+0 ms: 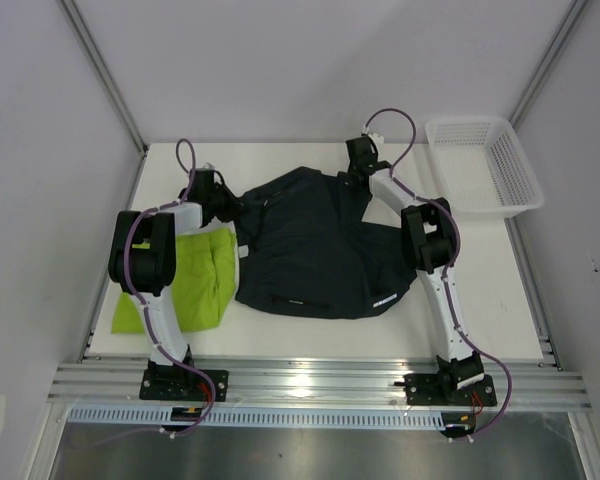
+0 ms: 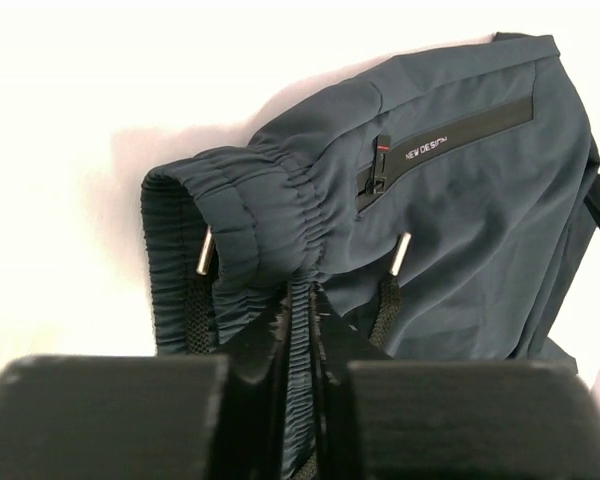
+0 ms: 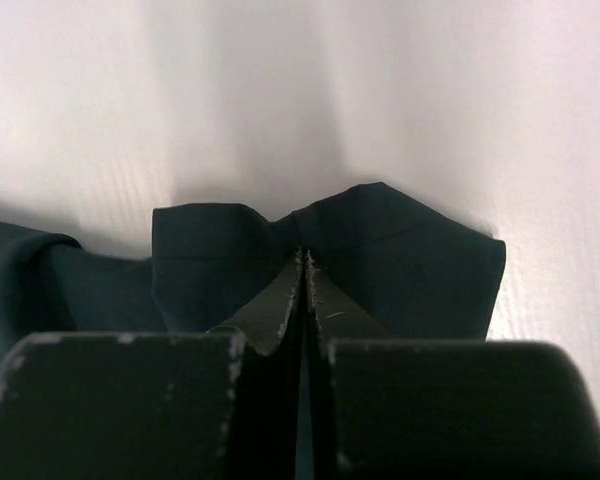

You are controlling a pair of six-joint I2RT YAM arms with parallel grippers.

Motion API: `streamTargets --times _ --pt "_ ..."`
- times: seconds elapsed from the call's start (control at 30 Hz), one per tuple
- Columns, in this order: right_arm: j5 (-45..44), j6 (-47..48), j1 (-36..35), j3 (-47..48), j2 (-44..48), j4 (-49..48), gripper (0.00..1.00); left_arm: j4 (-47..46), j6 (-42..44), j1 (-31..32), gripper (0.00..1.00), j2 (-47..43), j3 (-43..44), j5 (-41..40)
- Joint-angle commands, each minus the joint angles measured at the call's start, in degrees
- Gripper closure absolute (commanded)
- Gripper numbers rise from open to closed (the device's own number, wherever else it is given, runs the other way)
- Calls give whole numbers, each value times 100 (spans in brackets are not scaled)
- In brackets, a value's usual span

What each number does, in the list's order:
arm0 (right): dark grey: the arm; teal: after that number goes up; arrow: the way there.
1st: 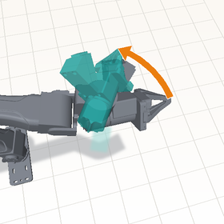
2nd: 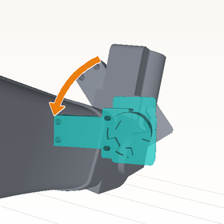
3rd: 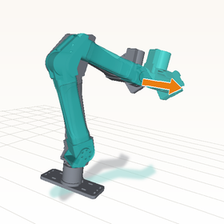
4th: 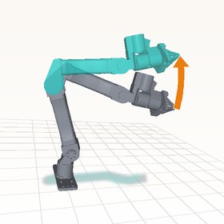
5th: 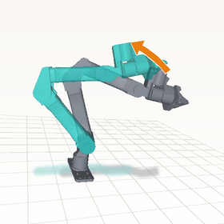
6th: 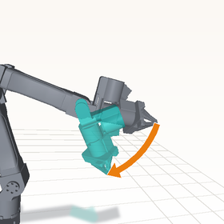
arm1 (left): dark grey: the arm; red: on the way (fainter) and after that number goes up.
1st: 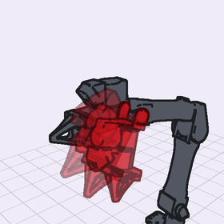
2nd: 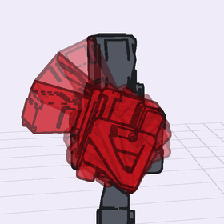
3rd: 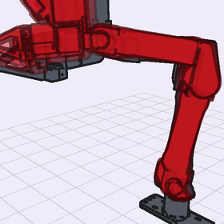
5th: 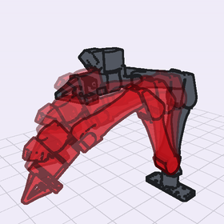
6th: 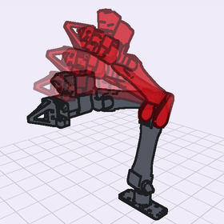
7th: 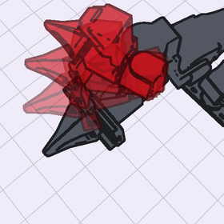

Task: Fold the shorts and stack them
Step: Flatten the shorts out

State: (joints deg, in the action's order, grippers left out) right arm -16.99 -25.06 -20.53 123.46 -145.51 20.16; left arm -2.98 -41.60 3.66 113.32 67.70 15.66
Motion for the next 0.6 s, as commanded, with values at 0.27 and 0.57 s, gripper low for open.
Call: streamTargets --times 0.27,0.57 --pt "-410 -271 541 -2631 2507 -1382 100 -282 -58 -164 100 6 -161 -63" --pt "1154 -158 789 -2697 2257 -1008 56 -352 -67 -173 100 -47 -240 -81"
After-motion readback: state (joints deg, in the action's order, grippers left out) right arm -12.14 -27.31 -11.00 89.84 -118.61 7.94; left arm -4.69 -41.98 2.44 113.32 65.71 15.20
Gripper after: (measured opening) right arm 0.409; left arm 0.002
